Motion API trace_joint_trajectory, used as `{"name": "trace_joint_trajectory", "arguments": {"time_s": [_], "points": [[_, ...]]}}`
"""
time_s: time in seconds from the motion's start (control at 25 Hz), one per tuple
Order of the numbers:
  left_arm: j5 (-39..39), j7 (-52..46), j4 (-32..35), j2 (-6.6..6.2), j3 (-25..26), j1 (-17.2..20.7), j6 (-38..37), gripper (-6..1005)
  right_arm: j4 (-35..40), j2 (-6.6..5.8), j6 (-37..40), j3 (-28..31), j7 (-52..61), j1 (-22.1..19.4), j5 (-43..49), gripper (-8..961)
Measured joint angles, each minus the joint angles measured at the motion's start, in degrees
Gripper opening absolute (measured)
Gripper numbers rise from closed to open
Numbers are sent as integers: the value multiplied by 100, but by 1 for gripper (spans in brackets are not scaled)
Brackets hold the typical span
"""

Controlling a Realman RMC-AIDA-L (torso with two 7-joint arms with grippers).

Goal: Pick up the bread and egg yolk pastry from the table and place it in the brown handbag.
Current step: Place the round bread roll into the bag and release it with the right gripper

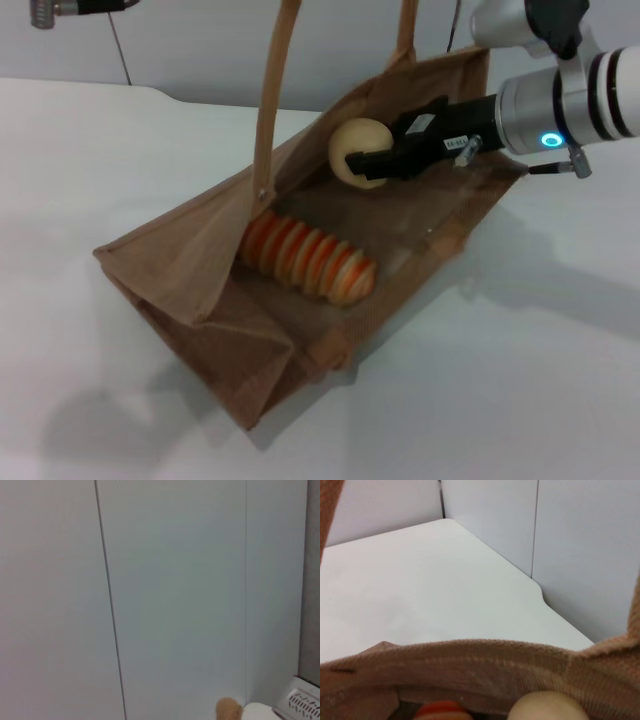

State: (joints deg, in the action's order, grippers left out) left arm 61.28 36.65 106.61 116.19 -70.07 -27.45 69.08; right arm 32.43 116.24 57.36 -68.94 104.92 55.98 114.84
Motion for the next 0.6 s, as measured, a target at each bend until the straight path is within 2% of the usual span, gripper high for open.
{"name": "trace_joint_trajectory", "arguments": {"time_s": [0.24, 0.6], "points": [[-1, 2, 0, -2, 36, 34, -1, 115, -175, -8, -130, -17, -20, 75, 33, 561], [-53, 19, -36, -13, 169, 121, -27, 114, -186, -21, -222, -22, 12, 8, 62, 750]]}}
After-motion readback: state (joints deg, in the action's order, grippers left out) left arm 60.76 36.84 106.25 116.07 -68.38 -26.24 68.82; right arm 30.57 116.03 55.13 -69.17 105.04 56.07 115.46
